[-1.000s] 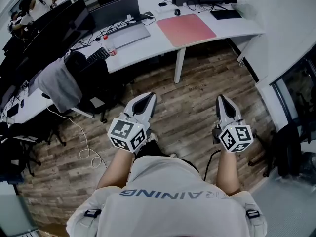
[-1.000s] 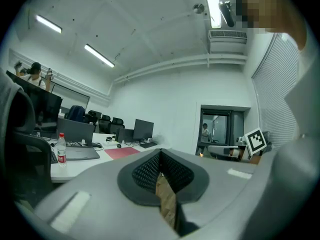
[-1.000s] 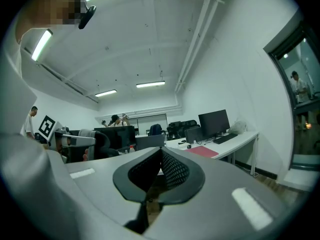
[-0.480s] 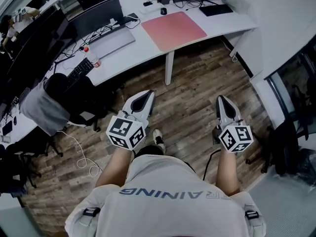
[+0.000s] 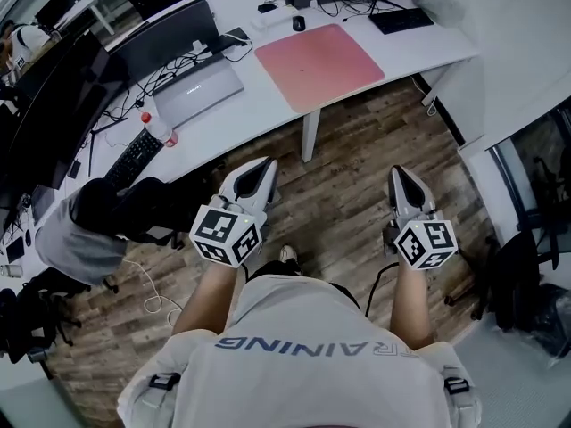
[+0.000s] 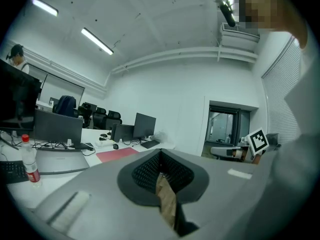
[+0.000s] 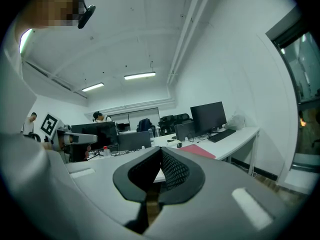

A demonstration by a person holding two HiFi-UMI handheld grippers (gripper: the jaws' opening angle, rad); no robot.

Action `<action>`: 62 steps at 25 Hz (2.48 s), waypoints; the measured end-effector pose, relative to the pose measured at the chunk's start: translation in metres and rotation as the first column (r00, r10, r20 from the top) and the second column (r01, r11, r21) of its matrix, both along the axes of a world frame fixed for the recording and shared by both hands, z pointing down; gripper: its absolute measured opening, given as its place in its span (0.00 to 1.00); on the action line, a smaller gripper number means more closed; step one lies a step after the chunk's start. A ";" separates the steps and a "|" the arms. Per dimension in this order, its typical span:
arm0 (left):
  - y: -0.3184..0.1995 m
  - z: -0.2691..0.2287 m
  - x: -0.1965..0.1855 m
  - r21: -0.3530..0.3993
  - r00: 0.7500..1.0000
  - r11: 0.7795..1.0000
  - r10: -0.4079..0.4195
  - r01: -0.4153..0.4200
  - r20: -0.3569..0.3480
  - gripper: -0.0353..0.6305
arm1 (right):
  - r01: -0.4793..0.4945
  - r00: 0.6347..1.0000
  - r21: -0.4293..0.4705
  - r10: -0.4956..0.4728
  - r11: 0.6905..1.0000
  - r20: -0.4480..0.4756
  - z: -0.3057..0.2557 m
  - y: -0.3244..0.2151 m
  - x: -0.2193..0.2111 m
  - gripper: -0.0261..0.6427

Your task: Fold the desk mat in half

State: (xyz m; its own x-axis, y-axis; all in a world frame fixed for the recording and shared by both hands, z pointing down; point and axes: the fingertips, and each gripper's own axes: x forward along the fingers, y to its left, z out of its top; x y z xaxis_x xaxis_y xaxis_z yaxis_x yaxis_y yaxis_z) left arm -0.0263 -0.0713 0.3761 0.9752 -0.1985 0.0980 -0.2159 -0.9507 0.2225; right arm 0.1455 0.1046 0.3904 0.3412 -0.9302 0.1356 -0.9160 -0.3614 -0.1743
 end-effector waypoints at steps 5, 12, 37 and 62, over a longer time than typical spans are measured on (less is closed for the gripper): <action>-0.046 0.006 0.023 0.005 1.000 1.000 -0.008 0.008 0.005 0.06 | 0.019 1.000 -0.010 -0.019 1.000 -0.009 0.002 -0.052 0.025 0.06; -0.100 0.007 0.040 -0.003 0.998 0.998 -0.056 0.056 0.011 0.06 | 0.109 0.994 -0.037 -0.110 0.993 -0.025 0.001 -0.127 0.041 0.06; -0.185 0.011 0.134 0.000 0.811 0.813 -0.581 0.582 0.067 0.06 | 0.636 0.771 -0.117 -0.634 0.763 0.058 0.038 -0.341 0.187 0.06; -0.205 0.085 0.075 -0.123 0.744 0.737 -0.636 0.664 0.203 0.06 | 0.550 0.584 -0.815 -0.782 0.185 0.217 0.325 -0.380 0.071 0.30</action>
State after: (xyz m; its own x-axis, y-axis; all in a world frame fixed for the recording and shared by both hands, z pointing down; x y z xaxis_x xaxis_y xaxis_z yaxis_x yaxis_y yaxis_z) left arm 0.0485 -0.2762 0.4613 0.5868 -0.7447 0.3180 -0.8081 -0.5133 0.2889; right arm 0.2169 -0.2752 0.7159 -0.2311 -0.3583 0.9045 -0.8379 0.5458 0.0021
